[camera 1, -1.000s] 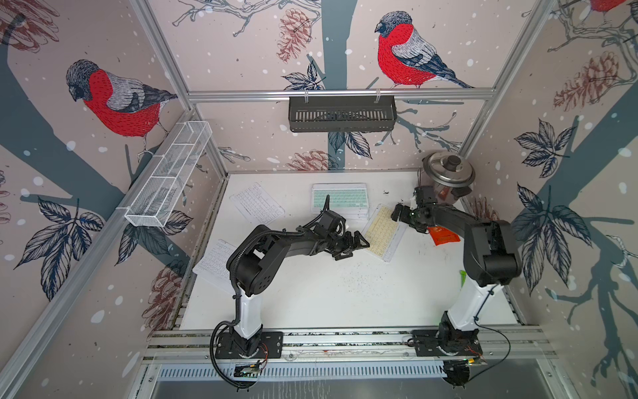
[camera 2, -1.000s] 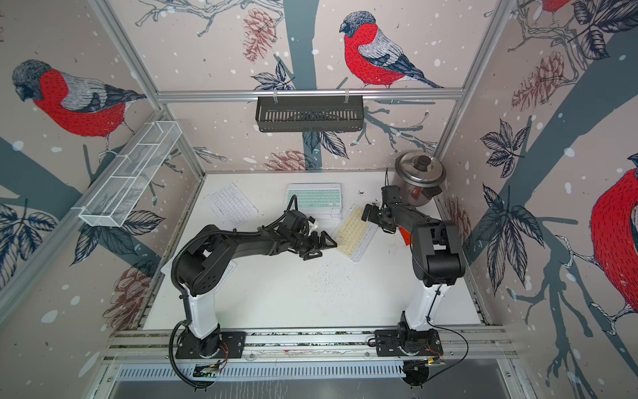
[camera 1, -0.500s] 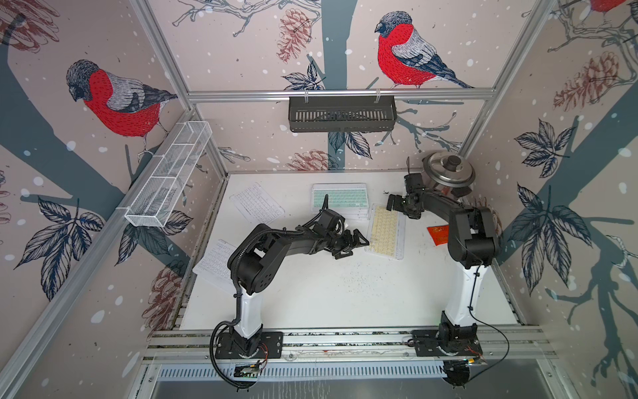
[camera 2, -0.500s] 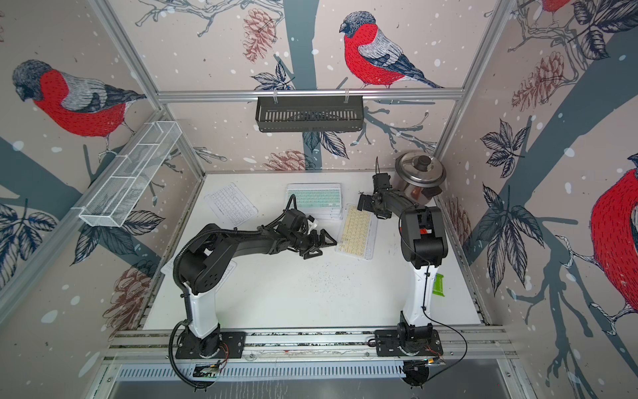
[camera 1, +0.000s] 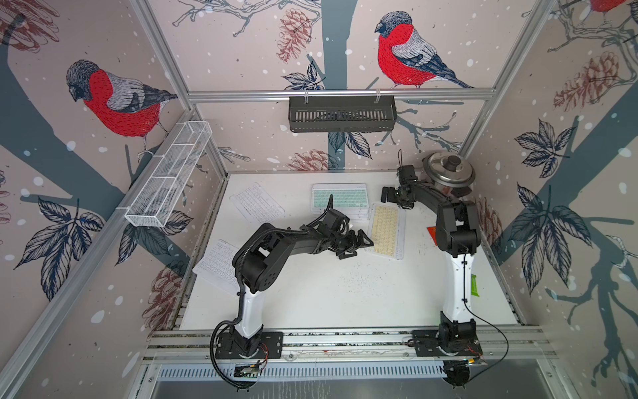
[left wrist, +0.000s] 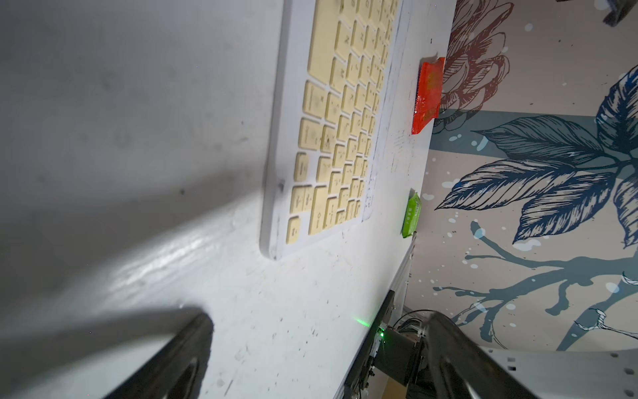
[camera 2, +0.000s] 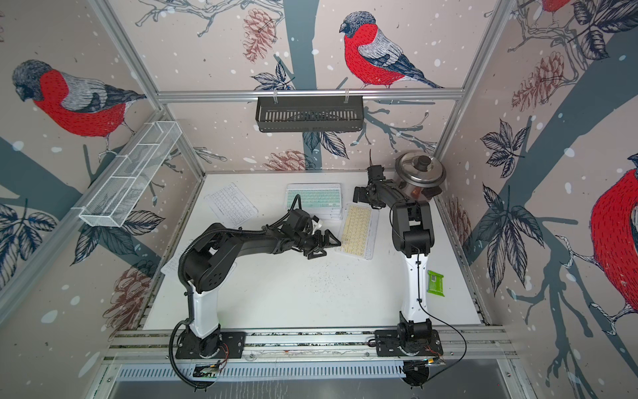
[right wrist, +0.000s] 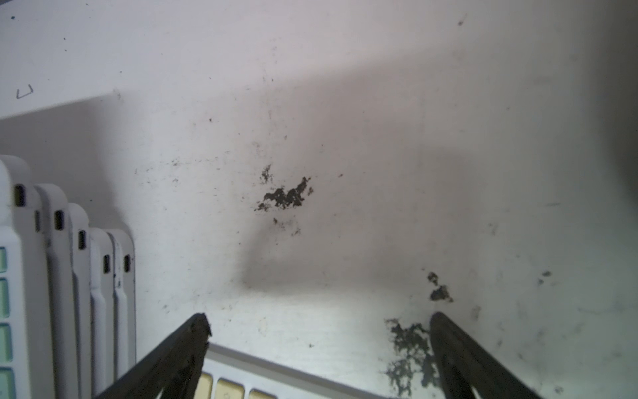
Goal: Stack the numeric keypads
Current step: Move the numeric keypad to the center of the board.
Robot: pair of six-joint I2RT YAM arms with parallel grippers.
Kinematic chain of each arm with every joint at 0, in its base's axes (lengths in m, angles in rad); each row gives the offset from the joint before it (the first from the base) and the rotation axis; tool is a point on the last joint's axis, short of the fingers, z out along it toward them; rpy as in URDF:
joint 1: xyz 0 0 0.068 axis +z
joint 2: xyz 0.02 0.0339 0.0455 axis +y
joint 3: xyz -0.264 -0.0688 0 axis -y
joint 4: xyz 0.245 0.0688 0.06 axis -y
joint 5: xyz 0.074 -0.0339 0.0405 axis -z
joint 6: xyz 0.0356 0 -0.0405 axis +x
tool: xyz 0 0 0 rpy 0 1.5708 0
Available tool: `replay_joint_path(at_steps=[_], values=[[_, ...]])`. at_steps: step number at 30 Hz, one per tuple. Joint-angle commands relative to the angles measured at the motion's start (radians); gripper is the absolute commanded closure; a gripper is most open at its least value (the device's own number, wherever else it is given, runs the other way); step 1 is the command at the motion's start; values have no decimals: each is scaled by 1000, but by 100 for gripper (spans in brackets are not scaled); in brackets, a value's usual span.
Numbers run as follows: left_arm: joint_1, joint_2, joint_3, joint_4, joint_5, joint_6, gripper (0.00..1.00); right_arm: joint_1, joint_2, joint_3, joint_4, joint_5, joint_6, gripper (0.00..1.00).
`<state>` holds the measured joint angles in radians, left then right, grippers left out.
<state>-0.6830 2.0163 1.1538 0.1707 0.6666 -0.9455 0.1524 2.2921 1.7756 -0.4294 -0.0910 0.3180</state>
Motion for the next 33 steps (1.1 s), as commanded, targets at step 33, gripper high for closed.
replay_joint_path(at_steps=[33], values=[[-30, -81, 52, -124, -14, 82, 4, -46, -64, -126, -29, -121, 9, 0]])
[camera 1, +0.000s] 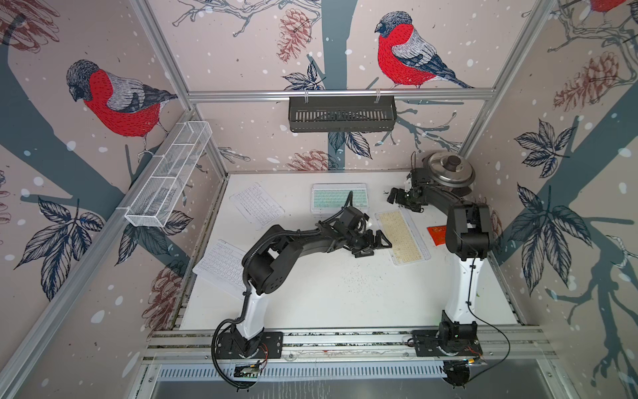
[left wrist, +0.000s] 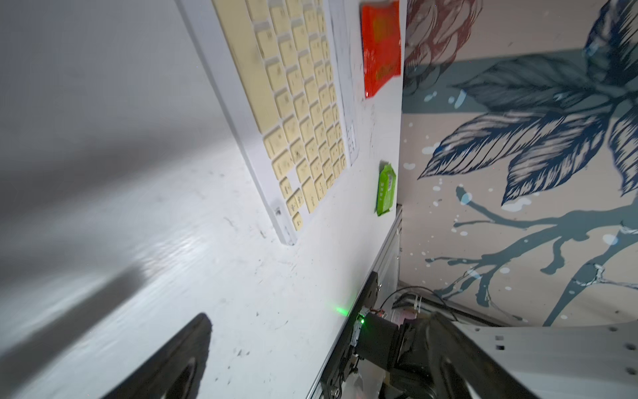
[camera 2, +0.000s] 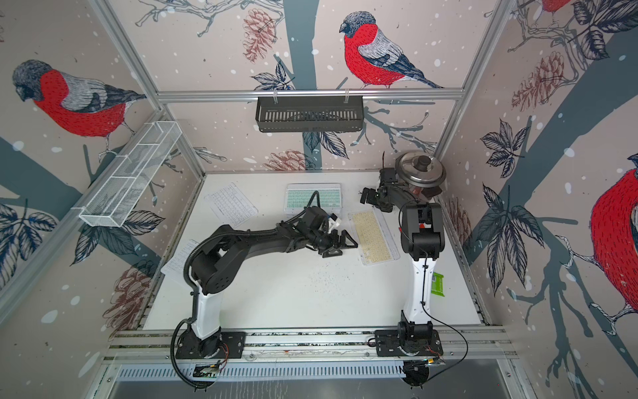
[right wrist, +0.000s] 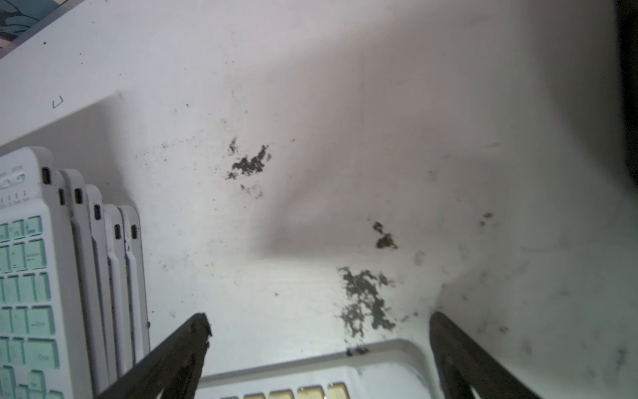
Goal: Stack the numeric keypads
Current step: Move the numeric keypad to the center of the board.
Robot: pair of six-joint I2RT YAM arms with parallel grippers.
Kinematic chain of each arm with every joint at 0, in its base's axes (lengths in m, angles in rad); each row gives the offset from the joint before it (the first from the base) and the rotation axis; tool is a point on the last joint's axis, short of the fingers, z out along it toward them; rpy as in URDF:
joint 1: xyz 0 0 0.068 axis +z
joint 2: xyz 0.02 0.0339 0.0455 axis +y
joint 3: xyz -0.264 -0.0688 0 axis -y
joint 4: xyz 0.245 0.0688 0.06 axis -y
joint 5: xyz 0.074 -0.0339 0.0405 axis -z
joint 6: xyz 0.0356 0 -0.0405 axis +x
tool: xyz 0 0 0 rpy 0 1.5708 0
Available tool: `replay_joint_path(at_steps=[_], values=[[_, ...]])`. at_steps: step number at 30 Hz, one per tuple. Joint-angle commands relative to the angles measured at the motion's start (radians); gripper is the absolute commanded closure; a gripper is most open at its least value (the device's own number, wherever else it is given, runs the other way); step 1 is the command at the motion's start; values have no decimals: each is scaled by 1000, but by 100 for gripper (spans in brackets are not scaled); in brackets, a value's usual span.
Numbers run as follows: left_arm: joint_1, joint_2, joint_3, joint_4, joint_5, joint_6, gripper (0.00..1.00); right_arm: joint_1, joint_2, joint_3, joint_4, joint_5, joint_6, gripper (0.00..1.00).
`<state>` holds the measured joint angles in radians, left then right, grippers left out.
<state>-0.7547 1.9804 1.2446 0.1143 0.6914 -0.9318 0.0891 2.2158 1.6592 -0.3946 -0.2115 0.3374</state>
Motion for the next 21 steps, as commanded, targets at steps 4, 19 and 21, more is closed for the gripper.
replay_joint_path(at_steps=[4, 19, 21], values=[[125, -105, -106, -75, -42, 94, 4, 37, -23, -77, -10, -39, 1, 0], [155, -14, -44, -45, 10, 84, 4, 91, -209, -347, 162, -158, 13, 0], [154, -14, -45, -48, 13, 86, 4, 67, -238, -350, 161, -154, 19, 0]])
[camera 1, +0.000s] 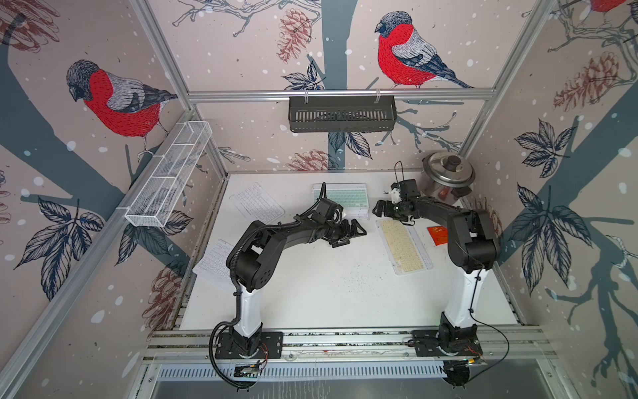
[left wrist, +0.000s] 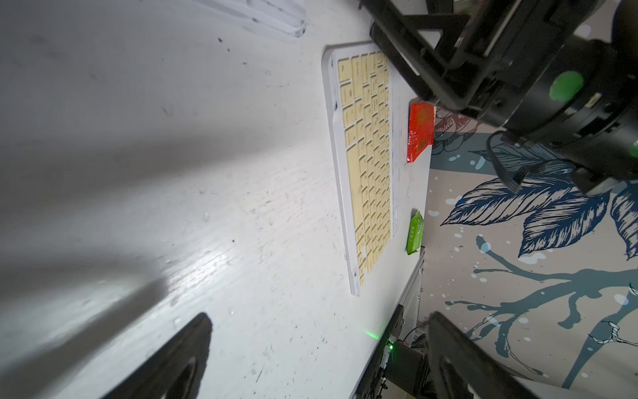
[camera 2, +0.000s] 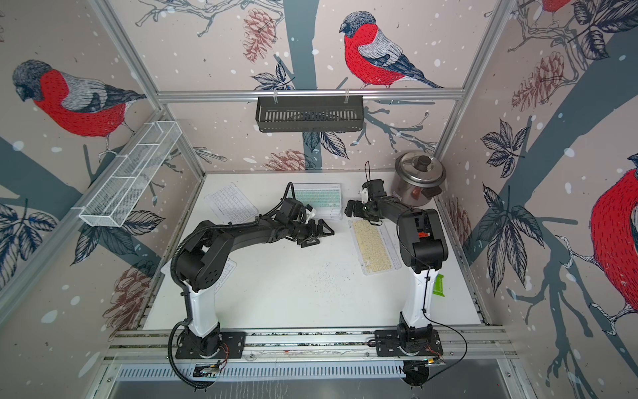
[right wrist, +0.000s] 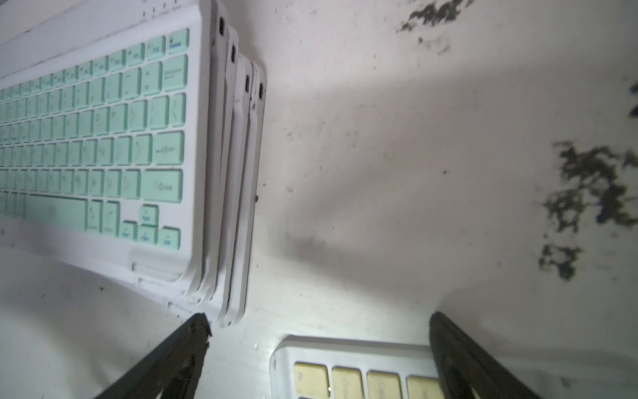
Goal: Stack the numeric keypads
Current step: Move the numeric keypad to the center of the board.
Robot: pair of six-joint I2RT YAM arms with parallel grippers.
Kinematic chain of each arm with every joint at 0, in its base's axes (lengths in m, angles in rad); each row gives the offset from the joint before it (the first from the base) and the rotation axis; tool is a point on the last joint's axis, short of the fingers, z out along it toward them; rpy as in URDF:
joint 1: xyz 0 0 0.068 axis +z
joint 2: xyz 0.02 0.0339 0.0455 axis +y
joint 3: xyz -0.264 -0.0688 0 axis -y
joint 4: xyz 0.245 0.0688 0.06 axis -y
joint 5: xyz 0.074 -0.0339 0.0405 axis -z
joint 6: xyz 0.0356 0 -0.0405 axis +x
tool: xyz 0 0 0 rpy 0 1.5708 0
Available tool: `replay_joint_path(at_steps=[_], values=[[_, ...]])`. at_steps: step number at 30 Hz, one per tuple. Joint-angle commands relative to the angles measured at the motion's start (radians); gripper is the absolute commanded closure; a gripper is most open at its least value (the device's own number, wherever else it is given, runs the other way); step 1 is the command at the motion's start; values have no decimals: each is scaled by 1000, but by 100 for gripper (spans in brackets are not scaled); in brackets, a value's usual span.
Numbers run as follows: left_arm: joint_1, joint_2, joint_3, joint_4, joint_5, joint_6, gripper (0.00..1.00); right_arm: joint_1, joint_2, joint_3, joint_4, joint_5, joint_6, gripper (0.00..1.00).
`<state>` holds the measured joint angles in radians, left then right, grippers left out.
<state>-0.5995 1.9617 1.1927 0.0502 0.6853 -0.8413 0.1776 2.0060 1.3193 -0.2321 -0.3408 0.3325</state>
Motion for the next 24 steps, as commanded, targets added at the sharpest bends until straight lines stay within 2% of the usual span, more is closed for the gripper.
replay_joint_path(at_steps=[1, 6, 10, 20, 24], values=[[-2, 5, 5, 12, 20, -2, 4, -40, -47, -10, -4, -19, 29, 0], [-6, -14, -25, 16, 14, -2, 4, -124, -75, 34, -78, 126, 41, 0], [-6, -28, -36, 11, 12, -1, 3, -144, 14, 92, -146, 123, 29, 0], [26, -87, -61, -33, 11, 27, 4, -61, 2, 13, -142, 157, 46, 0], [71, -139, -116, -22, 19, 22, 4, 37, -46, -33, -132, 165, 80, 1]])
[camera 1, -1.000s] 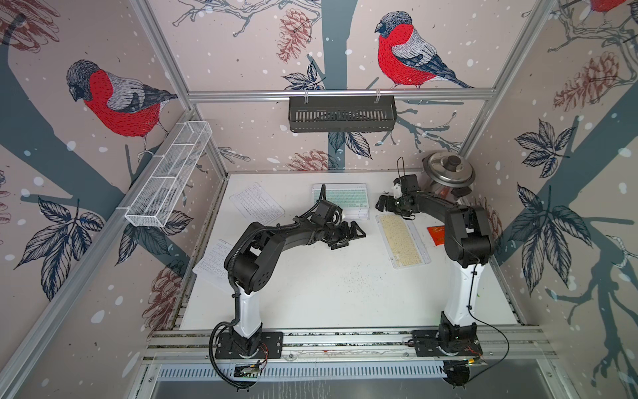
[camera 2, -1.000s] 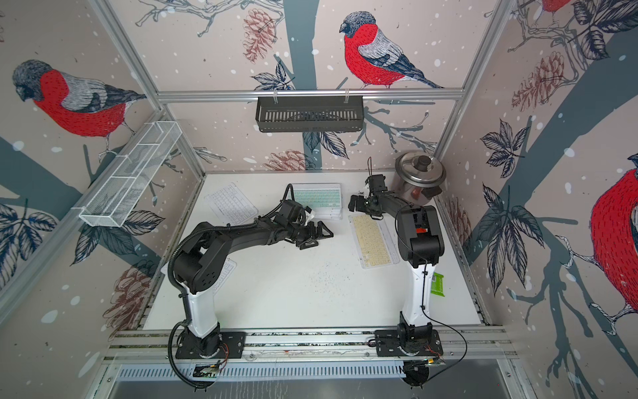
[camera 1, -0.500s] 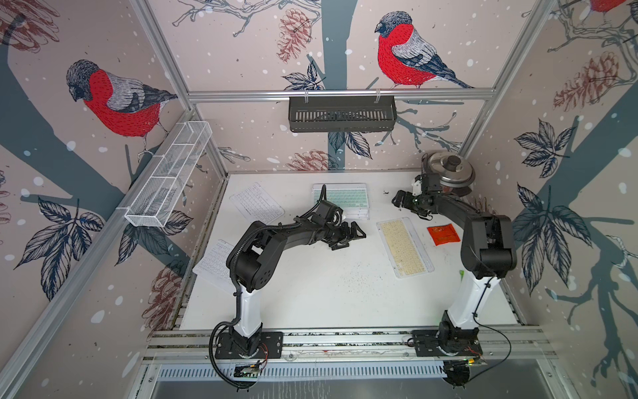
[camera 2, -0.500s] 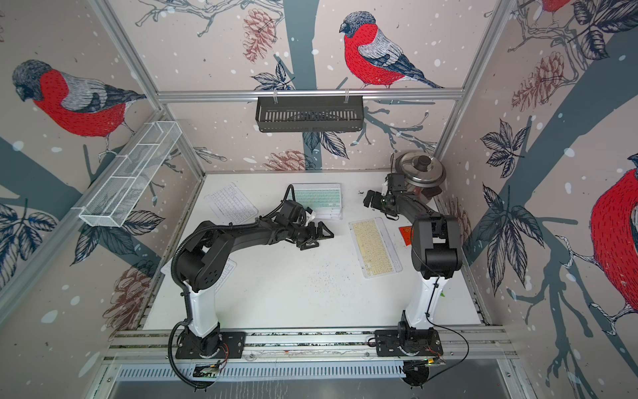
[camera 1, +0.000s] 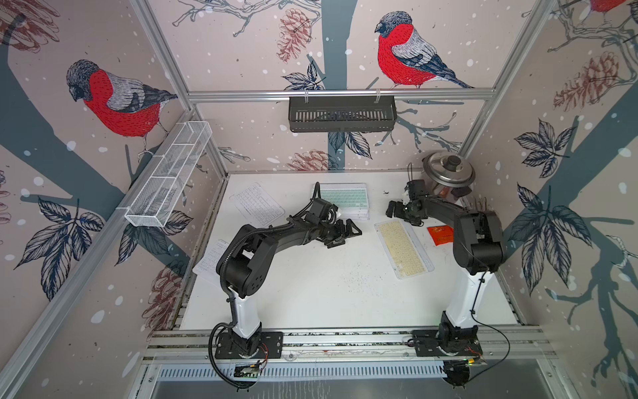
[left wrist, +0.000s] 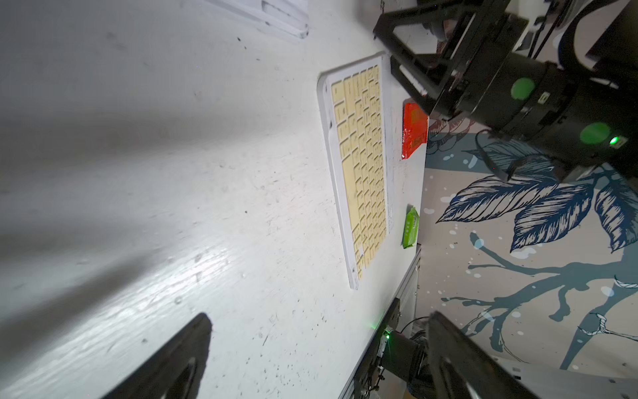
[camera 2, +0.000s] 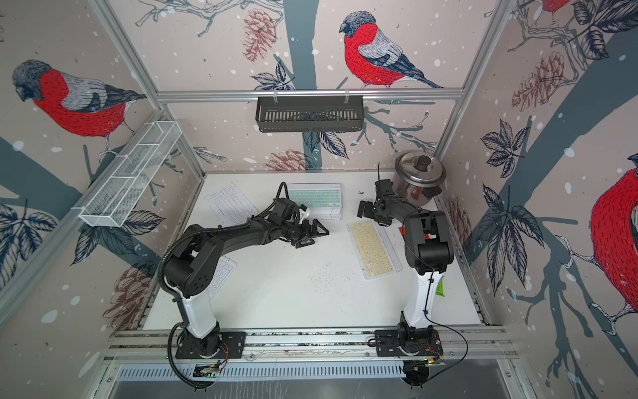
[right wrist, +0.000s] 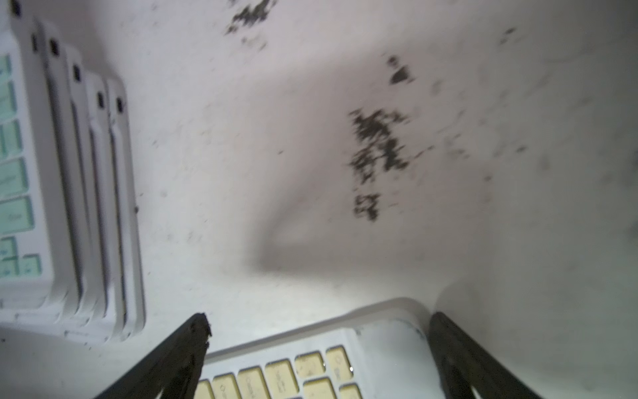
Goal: Stack the numeric keypads
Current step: Move the numeric keypad to the center of the board.
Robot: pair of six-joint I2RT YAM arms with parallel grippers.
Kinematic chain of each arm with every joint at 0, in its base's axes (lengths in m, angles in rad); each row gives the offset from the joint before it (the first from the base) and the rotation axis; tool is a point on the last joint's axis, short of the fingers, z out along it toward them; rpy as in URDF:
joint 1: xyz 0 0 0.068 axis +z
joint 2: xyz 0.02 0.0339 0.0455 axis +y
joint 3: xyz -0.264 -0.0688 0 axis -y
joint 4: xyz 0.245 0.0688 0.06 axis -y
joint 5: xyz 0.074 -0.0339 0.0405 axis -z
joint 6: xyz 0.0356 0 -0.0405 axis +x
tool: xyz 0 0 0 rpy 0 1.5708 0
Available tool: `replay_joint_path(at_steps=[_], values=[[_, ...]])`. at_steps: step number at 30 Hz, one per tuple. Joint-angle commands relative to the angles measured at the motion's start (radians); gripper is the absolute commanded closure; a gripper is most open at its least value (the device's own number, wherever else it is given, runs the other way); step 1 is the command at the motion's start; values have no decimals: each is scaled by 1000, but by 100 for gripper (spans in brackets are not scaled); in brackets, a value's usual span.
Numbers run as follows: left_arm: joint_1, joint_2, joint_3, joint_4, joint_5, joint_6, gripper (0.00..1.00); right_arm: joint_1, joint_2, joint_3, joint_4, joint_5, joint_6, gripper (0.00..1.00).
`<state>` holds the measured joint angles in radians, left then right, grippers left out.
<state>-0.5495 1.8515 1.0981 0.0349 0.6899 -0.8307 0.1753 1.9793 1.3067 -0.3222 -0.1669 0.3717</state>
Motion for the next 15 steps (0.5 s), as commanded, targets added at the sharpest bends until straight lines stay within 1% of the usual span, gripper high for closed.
replay_joint_path(at_steps=[1, 5, 8, 11, 15], values=[[35, -46, -38, -7, 14, 13, 4, 74, -37, -35, -31, -24, 52, 0], [85, -105, -95, -7, 7, 20, 3, 177, -54, -26, -17, -67, 78, 0], [94, -119, -125, -13, 6, 28, 4, 197, -83, -9, -36, -61, 70, 0], [86, -108, -138, -8, 17, 27, 4, 152, -187, -86, -44, -2, 90, 0], [56, -80, -111, -12, -5, 38, 4, 37, -380, -287, -67, 67, 149, 0]])
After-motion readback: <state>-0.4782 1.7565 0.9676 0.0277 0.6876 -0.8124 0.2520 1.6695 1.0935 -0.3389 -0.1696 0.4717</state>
